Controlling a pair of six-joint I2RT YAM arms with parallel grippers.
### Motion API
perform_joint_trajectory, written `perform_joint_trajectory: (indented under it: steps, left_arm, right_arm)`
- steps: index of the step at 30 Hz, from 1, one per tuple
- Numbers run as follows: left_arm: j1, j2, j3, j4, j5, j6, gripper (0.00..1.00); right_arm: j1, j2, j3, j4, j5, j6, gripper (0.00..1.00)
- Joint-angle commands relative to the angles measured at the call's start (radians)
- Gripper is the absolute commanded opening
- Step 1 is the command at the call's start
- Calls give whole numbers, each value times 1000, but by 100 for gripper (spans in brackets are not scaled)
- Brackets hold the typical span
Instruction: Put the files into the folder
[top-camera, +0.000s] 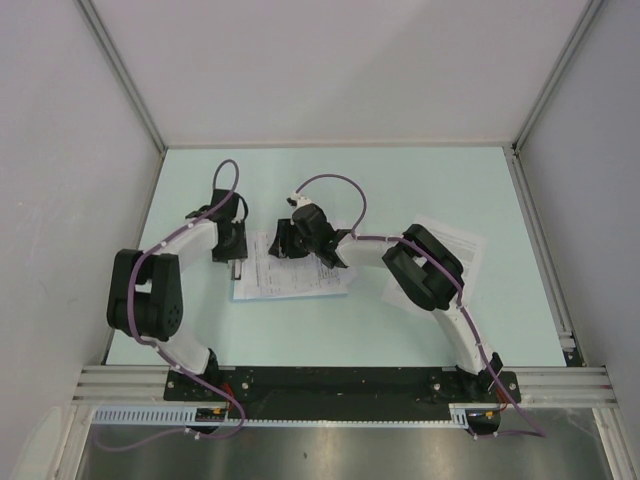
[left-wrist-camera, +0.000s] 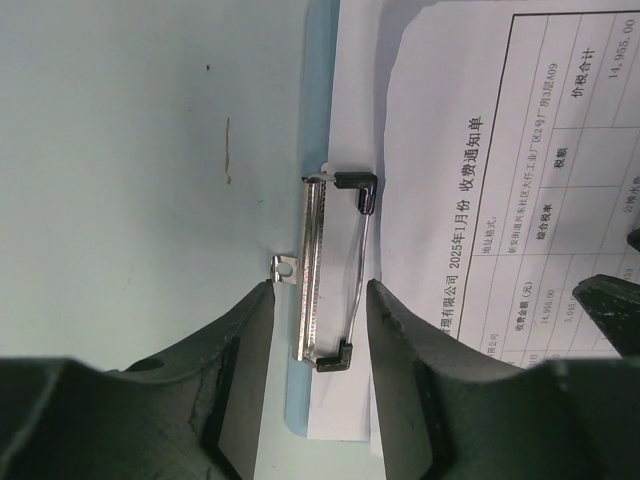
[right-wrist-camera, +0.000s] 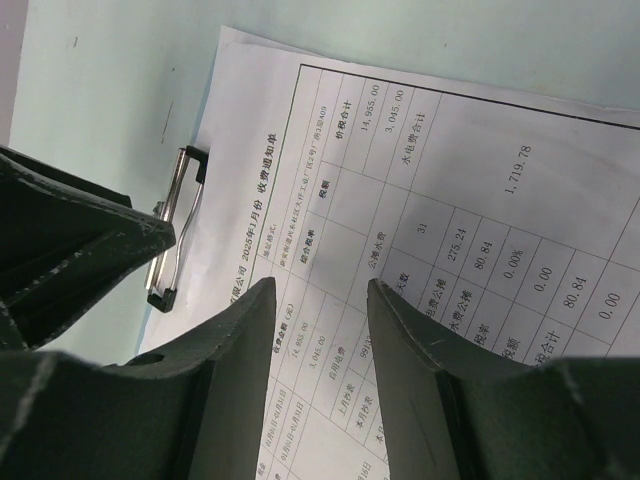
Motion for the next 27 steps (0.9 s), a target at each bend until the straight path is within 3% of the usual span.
perform_joint_trajectory:
  steps: [1,5,15,19,27]
  left_arm:
    - [-9,24,38,8,7,9,50]
    - [-9,51,34,11,6,18,50]
    - [-9,99,23,34,0,33,38]
    - [-9,122,28,31,-2,35,43]
    - [-2,180,32,29,47,43,42]
  right_arm:
    - [12,70,-39,-149,-25,-19,47]
    - [12,70,-38,-146,-27,-21,47]
    - [12,73,-39,-143,-32,-19,46]
    - [12,73,-39,-145,-32,-21,46]
    - [12,76,-39,-145,-32,-19,46]
